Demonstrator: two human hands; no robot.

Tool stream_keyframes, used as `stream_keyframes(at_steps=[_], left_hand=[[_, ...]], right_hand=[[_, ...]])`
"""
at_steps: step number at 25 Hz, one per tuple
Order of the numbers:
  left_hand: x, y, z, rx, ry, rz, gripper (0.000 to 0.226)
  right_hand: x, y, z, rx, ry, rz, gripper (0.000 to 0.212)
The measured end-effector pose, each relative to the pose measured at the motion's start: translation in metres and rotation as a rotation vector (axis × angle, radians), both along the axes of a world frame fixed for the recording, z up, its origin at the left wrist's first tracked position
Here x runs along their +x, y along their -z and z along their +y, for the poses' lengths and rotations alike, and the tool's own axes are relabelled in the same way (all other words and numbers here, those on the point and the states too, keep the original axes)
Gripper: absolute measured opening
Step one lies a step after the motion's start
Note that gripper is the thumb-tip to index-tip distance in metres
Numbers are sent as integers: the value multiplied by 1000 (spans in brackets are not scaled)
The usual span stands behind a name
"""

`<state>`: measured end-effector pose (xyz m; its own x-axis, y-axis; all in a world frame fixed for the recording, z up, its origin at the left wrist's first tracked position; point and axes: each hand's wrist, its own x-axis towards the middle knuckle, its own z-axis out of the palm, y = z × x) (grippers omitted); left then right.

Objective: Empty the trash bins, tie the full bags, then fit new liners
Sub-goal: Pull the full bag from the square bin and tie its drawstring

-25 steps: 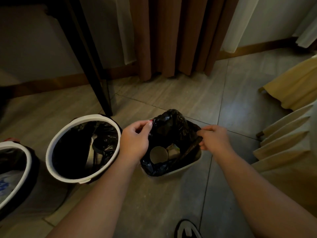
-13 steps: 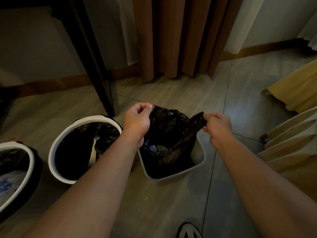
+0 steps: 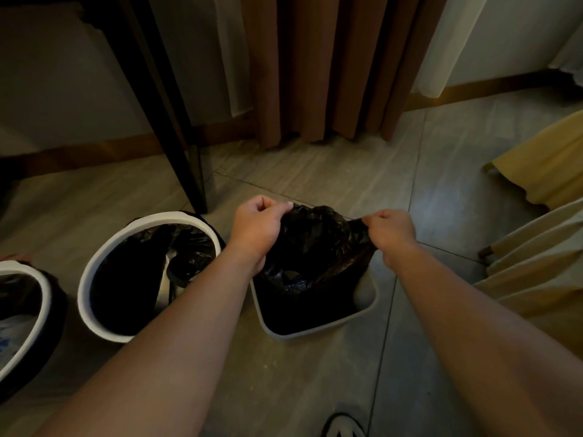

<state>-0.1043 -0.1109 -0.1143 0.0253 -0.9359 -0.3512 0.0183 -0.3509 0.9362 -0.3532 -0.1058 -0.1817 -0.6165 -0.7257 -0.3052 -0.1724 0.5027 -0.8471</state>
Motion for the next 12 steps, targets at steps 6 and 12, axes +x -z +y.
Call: stream_keyframes(at_steps=[6, 12], left_hand=[[15, 11, -7, -125, -91, 39, 40], [39, 43, 11, -68, -287, -49, 38]], right_hand=[[0, 12, 6, -168, 153, 30, 16], [-22, 23, 38, -301, 178, 26, 11]])
